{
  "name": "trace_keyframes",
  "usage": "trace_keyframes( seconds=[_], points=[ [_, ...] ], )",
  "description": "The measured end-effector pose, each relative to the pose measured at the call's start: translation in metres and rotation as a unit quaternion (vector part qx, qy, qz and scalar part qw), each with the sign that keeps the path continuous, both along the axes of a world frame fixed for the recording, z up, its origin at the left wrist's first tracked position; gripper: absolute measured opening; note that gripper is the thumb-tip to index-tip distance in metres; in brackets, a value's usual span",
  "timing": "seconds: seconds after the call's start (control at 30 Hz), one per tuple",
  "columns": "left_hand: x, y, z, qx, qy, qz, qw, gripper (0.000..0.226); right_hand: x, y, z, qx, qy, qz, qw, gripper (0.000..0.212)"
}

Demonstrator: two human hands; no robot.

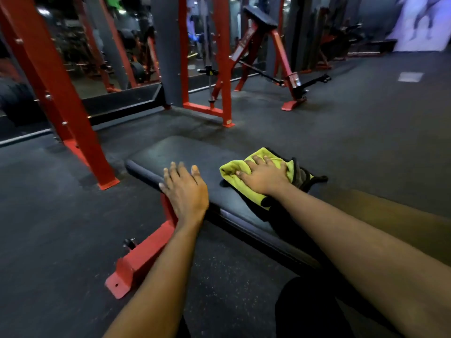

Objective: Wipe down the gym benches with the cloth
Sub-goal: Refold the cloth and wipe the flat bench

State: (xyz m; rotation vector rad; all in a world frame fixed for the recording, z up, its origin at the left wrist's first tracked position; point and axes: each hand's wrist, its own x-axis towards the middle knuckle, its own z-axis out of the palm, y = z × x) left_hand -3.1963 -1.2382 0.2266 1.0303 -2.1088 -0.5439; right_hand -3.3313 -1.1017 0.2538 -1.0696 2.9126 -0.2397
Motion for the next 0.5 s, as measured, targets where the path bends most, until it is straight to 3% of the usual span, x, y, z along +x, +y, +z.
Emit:
trace_keyframes(
  seconds=[0.1,0.27,0.4,0.5],
  points=[
    [-0.020,0.025,0.010,-0.027,0.047,-0.110,0.992,0.047,0.000,0.042,0.000,-0.009,-0.006,-0.071,0.997,0.066],
    [-0.028,0.072,0.007,-0.013,0.044,-0.292,0.955,0.047,0.003,0.135,0.000,-0.008,-0.016,-0.205,0.979,0.069],
    [-0.015,0.087,-0.005,-0.072,-0.022,-0.331,0.940,0.042,0.015,0.208,0.001,0.016,-0.013,-0.311,0.950,0.071],
    [-0.012,0.086,-0.001,-0.065,-0.031,-0.333,0.940,0.041,0.038,0.228,0.002,0.024,-0.016,-0.374,0.927,0.072]
  ],
)
